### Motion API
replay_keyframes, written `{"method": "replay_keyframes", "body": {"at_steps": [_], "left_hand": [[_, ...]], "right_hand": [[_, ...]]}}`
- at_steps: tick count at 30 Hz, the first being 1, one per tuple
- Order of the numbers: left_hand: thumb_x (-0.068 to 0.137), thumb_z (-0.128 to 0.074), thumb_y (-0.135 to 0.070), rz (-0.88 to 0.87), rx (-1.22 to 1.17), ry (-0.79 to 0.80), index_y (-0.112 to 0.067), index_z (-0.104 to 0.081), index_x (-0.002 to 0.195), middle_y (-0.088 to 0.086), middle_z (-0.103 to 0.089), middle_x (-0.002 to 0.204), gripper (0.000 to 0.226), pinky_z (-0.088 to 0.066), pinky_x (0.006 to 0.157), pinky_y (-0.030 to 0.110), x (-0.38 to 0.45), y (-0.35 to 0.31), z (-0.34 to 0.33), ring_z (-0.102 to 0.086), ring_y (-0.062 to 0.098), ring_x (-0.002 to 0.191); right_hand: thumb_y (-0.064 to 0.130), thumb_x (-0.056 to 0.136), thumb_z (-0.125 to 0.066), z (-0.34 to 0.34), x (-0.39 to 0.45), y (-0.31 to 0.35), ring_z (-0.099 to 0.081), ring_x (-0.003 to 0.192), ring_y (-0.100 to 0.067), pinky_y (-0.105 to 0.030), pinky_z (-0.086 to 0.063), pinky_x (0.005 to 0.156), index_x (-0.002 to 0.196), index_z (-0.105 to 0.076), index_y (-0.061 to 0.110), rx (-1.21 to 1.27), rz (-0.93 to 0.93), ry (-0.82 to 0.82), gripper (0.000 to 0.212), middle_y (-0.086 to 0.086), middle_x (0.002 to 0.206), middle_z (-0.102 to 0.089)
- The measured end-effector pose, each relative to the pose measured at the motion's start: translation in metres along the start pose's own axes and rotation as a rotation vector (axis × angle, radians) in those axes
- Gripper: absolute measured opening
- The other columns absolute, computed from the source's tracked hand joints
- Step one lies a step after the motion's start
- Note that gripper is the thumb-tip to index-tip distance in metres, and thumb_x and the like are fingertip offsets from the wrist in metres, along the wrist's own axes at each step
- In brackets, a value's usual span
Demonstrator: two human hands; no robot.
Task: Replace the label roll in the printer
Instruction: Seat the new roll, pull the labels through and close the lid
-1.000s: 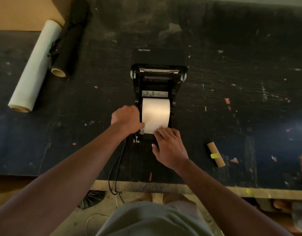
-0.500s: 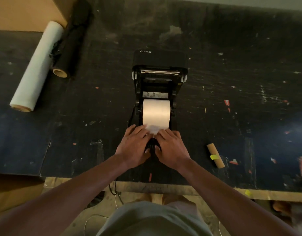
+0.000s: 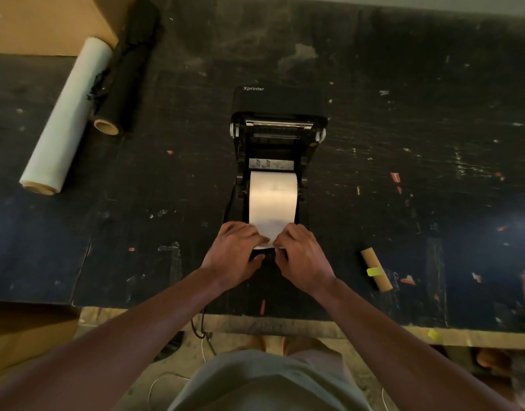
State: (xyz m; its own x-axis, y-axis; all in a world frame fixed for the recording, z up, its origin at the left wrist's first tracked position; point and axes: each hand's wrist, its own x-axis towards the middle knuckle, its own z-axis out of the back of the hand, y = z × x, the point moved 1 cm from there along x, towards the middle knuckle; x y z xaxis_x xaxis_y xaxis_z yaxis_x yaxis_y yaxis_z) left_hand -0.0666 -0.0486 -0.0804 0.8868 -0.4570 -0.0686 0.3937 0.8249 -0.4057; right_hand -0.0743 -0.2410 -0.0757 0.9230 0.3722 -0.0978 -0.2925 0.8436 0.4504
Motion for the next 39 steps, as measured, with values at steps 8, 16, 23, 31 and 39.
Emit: {"method": "replay_keyframes", "body": {"at_steps": [8, 16, 23, 31, 39], "left_hand": [[0.08, -0.085, -0.013, -0.05, -0.086, -0.105, -0.019, -0.079, 0.095, 0.0, -0.078, 0.096, 0.018, -0.059, 0.083, 0.041, -0.009, 0.001, 0.001, -0.073, 0.02, 0.089], [0.082, -0.085, -0.008, -0.101, -0.217, -0.129, -0.022, -0.083, 0.104, -0.006, -0.081, 0.1, 0.026, -0.054, 0.09, 0.027, -0.045, 0.003, -0.005, -0.074, 0.008, 0.092], [0.086, -0.085, -0.02, -0.069, -0.266, -0.125, -0.022, -0.082, 0.106, -0.007, -0.077, 0.102, 0.021, -0.061, 0.082, 0.031, -0.068, -0.006, -0.005, -0.071, 0.007, 0.092], [0.101, -0.067, -0.024, 0.292, -0.502, -0.415, -0.026, -0.072, 0.118, -0.002, -0.073, 0.117, 0.017, -0.053, 0.08, 0.005, 0.021, 0.022, 0.087, -0.067, -0.016, 0.094], [0.106, -0.055, -0.046, 0.498, -0.526, -0.326, -0.019, -0.055, 0.154, 0.01, -0.062, 0.153, 0.055, -0.041, 0.116, 0.03, 0.147, 0.03, 0.173, -0.058, 0.023, 0.139]], "right_hand": [[0.017, 0.088, -0.074, 0.001, -0.017, 0.005, -0.062, 0.105, -0.022, -0.04, -0.055, 0.089, 0.103, -0.069, 0.018, -0.058, 0.053, -0.068, 0.016, -0.004, 0.11, -0.066], [0.009, 0.089, -0.075, -0.002, -0.059, -0.001, -0.066, 0.109, -0.02, -0.04, -0.058, 0.093, 0.11, -0.075, 0.016, 0.0, 0.025, -0.072, 0.022, -0.003, 0.116, -0.07], [0.021, 0.089, -0.073, 0.003, -0.078, 0.009, -0.063, 0.106, -0.012, -0.034, -0.055, 0.091, 0.111, -0.076, 0.019, 0.116, 0.038, -0.041, 0.022, 0.003, 0.113, -0.068], [0.025, 0.099, -0.063, 0.099, 0.032, -0.019, -0.065, 0.091, 0.012, -0.004, -0.05, 0.075, 0.107, -0.068, 0.029, 0.491, -0.3, -0.375, 0.01, 0.017, 0.1, -0.067], [0.05, 0.104, -0.05, 0.18, 0.157, -0.029, -0.065, 0.105, -0.017, -0.034, -0.049, 0.103, 0.102, -0.07, 0.021, 0.495, -0.447, -0.317, 0.035, -0.005, 0.107, -0.069]]}}
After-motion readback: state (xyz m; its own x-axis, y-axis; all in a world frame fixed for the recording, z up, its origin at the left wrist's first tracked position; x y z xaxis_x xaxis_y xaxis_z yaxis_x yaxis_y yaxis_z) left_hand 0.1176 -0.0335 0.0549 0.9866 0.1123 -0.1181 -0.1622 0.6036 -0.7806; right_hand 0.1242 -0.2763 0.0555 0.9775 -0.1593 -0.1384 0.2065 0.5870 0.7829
